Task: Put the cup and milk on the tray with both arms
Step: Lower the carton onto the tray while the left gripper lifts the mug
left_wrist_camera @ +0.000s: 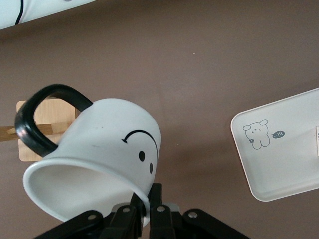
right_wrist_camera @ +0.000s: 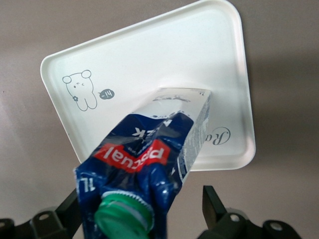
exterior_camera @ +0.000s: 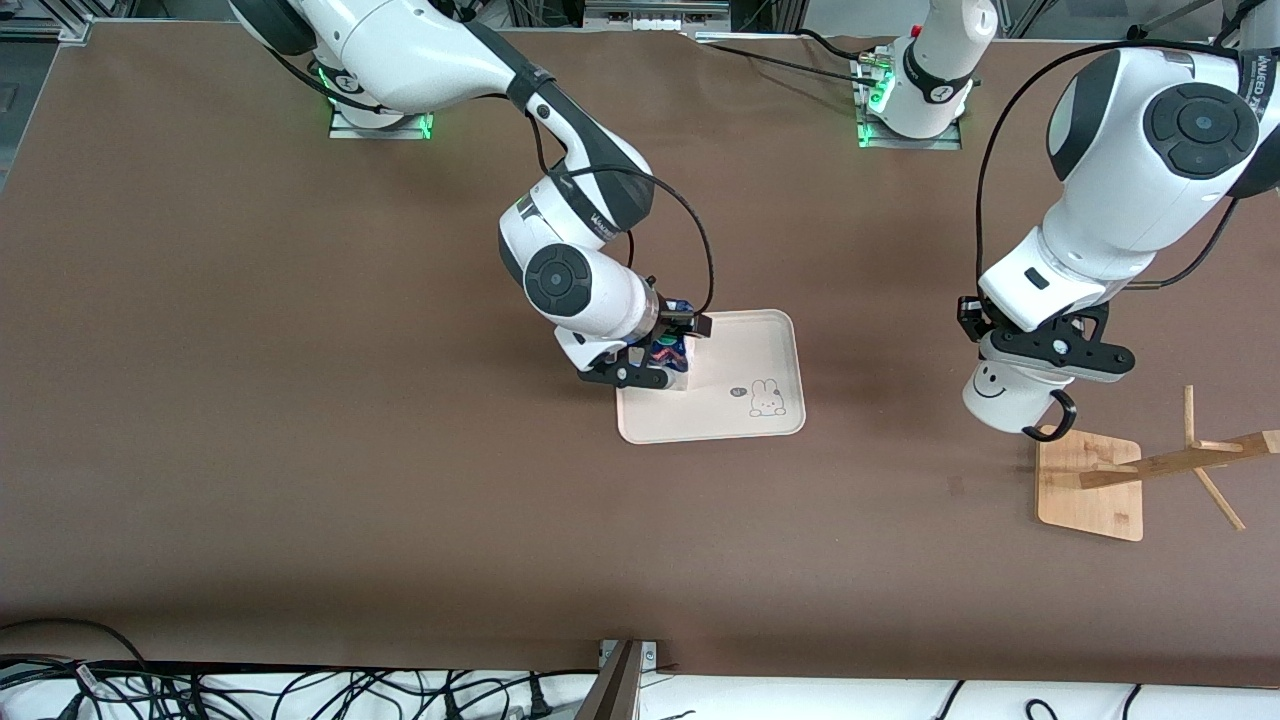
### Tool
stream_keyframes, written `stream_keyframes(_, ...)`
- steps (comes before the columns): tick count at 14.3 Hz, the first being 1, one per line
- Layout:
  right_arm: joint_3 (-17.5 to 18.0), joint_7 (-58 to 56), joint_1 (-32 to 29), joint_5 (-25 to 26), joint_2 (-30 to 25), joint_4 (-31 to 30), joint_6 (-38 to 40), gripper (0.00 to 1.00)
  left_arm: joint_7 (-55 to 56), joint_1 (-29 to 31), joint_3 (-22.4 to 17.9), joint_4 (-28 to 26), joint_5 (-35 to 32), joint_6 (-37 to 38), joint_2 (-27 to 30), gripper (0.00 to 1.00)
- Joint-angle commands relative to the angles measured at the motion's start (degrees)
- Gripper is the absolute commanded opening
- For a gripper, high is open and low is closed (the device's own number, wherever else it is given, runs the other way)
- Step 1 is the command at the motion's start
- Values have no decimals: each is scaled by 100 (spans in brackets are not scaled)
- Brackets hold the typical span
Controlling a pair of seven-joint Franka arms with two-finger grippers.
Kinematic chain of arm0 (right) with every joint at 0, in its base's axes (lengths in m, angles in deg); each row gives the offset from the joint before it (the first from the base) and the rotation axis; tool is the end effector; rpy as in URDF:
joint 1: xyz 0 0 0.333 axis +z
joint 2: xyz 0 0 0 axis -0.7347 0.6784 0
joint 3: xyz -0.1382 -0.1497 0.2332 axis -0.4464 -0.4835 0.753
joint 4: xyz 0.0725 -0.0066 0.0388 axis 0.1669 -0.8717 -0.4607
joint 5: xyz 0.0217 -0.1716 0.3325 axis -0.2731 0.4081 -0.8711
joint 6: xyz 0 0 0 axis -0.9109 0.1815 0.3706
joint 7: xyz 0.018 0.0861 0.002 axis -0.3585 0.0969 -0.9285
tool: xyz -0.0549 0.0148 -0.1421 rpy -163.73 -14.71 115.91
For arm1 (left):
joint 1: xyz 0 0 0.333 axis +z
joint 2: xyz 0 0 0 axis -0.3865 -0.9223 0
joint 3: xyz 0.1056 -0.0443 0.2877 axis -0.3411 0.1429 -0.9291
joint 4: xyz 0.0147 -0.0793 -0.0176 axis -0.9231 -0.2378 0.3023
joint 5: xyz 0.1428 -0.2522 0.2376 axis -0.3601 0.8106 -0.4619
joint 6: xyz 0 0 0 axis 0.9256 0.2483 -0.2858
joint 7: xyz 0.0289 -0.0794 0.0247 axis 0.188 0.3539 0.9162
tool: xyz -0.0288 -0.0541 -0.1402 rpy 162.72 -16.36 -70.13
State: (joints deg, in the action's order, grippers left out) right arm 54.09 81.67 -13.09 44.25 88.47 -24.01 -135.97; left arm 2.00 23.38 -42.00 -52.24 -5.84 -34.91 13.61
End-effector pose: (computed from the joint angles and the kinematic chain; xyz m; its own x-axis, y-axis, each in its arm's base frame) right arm 0.5432 0.5159 0.2713 0.9636 -0.1141 -0.2416 -0.1856 -0.9363 -0.2981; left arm 0.5885 -0.1089 0.4476 0.9714 -0.2208 0.0868 -0.2140 -0.9734 -0.0814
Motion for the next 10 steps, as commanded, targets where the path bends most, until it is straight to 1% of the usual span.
stream_keyframes(1, -16, -71, -9, -23, -240, -58, 55, 100, 45, -46, 105, 340, 82, 231, -218, 0)
stream_keyframes(2, -25, -62, -36, -15, -310, -49, 143, 100, 45, -73, 167, 392, 90, 240, -253, 0)
stream_keyframes(5, -113, -62, -53, 82, -740, -49, 520, 100, 45, -161, 185, 384, 143, 240, -429, 0)
stream_keyframes(6, -182, -62, -62, 82, -924, -40, 696, 100, 53, -222, 290, 366, 126, 240, -534, 0)
stream_keyframes(8, -533, -97, -62, 82, -1346, -31, 1178, 100, 45, -388, 334, 349, 117, 231, -727, 0)
stream_keyframes(10, -963, -176, -71, 82, -1680, -14, 1679, 100, 62, -608, 335, 357, 125, 222, -947, 0)
